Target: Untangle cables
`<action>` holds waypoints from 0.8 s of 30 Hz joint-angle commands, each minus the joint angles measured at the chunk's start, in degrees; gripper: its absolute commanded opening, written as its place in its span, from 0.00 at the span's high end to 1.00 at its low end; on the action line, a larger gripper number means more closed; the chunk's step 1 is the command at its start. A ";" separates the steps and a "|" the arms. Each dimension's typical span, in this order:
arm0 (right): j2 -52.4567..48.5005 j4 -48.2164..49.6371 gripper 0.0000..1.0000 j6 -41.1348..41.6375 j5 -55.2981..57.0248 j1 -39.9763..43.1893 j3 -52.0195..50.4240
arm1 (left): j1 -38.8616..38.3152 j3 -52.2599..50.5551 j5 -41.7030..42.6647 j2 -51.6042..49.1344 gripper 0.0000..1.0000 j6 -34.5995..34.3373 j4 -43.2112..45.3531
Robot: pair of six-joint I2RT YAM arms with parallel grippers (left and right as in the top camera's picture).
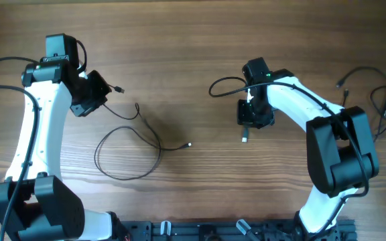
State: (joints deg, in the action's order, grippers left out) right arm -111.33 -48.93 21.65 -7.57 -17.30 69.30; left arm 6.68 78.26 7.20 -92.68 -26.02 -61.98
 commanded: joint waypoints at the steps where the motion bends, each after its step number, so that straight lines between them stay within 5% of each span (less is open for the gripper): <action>1: 0.46 -2.73 0.96 0.90 3.48 3.21 2.21 | -0.20 -0.42 0.44 0.31 0.96 0.09 -0.24; 15: 20.06 -12.13 0.96 -0.66 14.03 39.82 18.43 | -0.20 -0.42 0.44 0.31 0.96 0.09 -0.44; 24: 19.12 -11.34 0.96 1.09 13.57 55.63 18.34 | -0.20 -0.42 0.46 0.31 0.96 0.09 -0.48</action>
State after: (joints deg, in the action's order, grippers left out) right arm -90.94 -60.38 21.56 5.67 36.21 87.48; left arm 6.68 78.26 7.35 -92.68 -26.02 -62.41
